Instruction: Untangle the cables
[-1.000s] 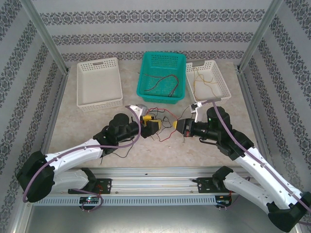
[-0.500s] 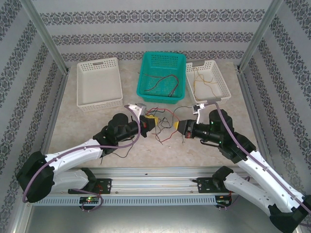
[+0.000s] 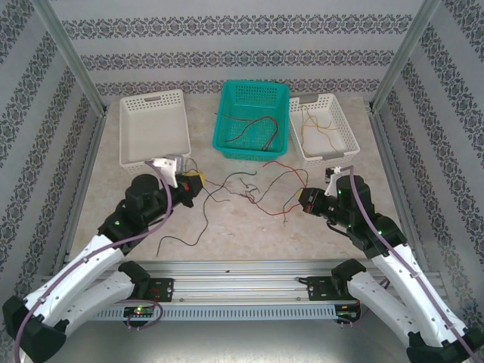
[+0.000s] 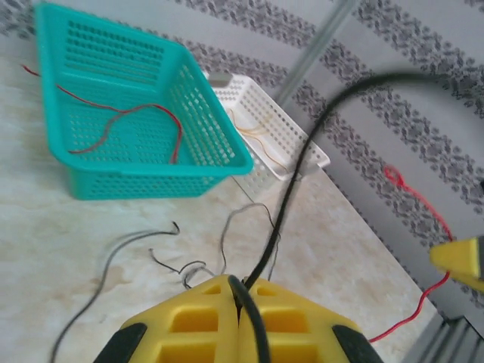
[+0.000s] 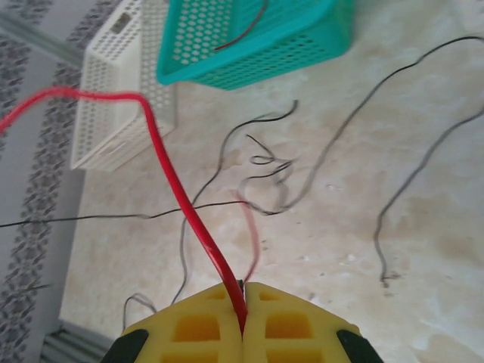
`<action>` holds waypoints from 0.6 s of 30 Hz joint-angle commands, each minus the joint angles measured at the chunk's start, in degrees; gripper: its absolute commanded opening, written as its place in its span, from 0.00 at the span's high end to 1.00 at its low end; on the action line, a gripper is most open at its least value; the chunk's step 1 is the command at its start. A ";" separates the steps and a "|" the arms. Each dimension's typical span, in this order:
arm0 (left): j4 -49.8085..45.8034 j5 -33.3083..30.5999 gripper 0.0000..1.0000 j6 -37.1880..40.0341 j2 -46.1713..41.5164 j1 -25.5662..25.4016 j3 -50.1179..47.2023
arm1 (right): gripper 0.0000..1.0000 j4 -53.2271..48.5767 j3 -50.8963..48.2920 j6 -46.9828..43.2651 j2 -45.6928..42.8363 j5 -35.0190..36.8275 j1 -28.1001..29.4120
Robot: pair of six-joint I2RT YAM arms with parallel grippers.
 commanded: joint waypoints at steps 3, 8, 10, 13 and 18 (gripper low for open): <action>-16.73 -3.57 1.00 4.37 -0.91 3.56 13.33 | 1.00 -1.77 -2.53 -2.48 -0.88 -3.75 -5.43; -23.28 -5.45 1.00 7.62 1.63 4.44 26.40 | 1.00 -0.72 -3.30 -2.84 -0.88 -4.46 -6.94; -25.45 -6.08 1.00 9.39 3.10 4.41 31.71 | 1.00 -1.24 -3.38 -3.59 -0.26 -3.73 -7.24; -27.85 -6.53 1.00 11.19 5.07 4.47 38.41 | 1.00 -1.11 -4.71 -3.67 -0.25 -3.11 -8.10; -30.09 -7.36 1.00 13.57 8.64 4.45 46.04 | 1.00 1.16 -7.48 -3.10 -0.70 -4.43 -8.58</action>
